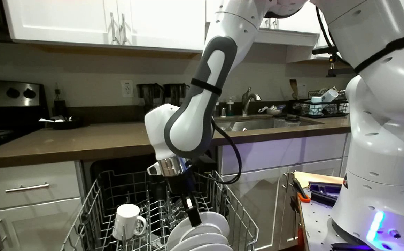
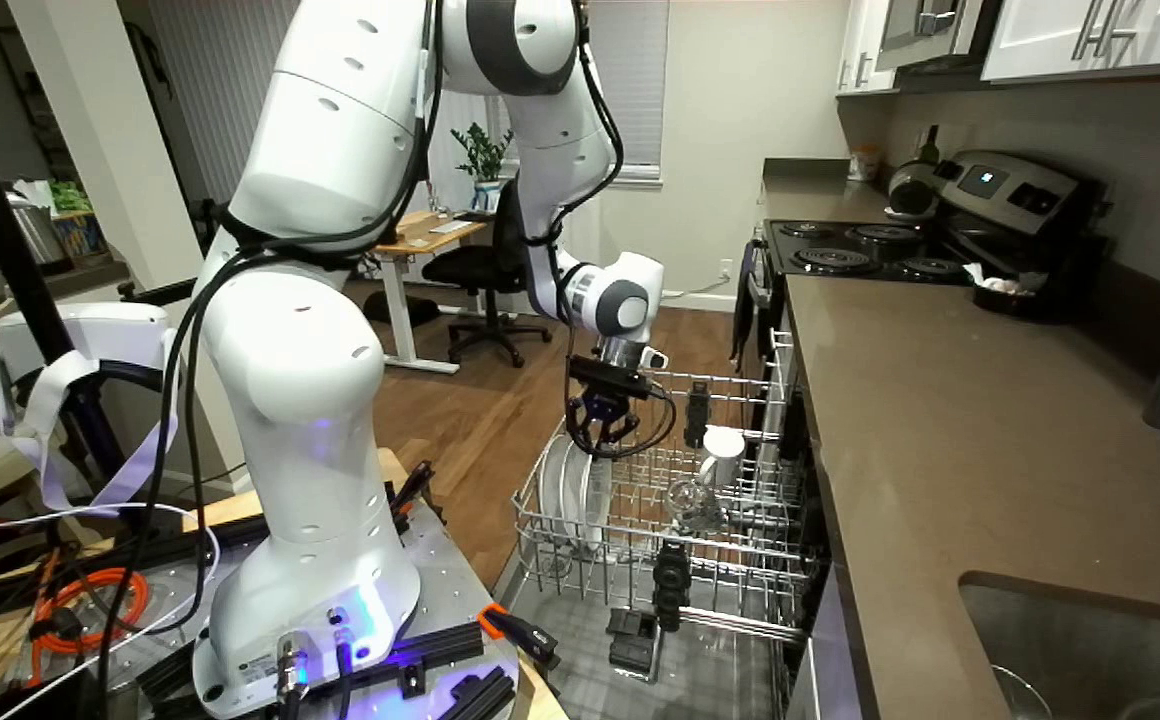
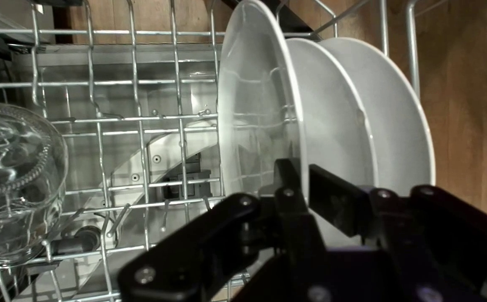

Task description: Put the plate in the dishwasher

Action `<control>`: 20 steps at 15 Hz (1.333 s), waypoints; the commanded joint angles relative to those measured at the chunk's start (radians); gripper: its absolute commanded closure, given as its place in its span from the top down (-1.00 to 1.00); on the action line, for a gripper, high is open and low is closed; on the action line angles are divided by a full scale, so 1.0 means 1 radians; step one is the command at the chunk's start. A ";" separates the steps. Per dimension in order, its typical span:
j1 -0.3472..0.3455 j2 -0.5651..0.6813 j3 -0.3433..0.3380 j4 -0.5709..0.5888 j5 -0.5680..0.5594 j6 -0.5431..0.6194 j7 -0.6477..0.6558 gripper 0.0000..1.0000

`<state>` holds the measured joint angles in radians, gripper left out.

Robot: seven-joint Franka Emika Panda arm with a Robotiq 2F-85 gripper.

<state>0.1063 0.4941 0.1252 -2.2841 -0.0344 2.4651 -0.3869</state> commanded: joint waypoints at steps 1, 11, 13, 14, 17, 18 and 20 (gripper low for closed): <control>-0.008 0.031 0.014 0.046 -0.037 -0.026 0.017 -0.84; -0.002 0.096 0.013 0.136 -0.072 -0.055 0.019 -0.84; -0.001 0.098 0.011 0.138 -0.079 -0.069 0.021 -0.84; 0.000 0.099 0.010 0.139 -0.082 -0.075 0.023 -0.84; 0.003 0.097 0.010 0.139 -0.086 -0.080 0.029 -0.47; 0.002 0.096 0.011 0.138 -0.085 -0.081 0.028 -0.24; 0.001 0.092 0.014 0.136 -0.082 -0.096 0.027 -0.02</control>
<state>0.1091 0.5917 0.1309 -2.1591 -0.0897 2.4069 -0.3869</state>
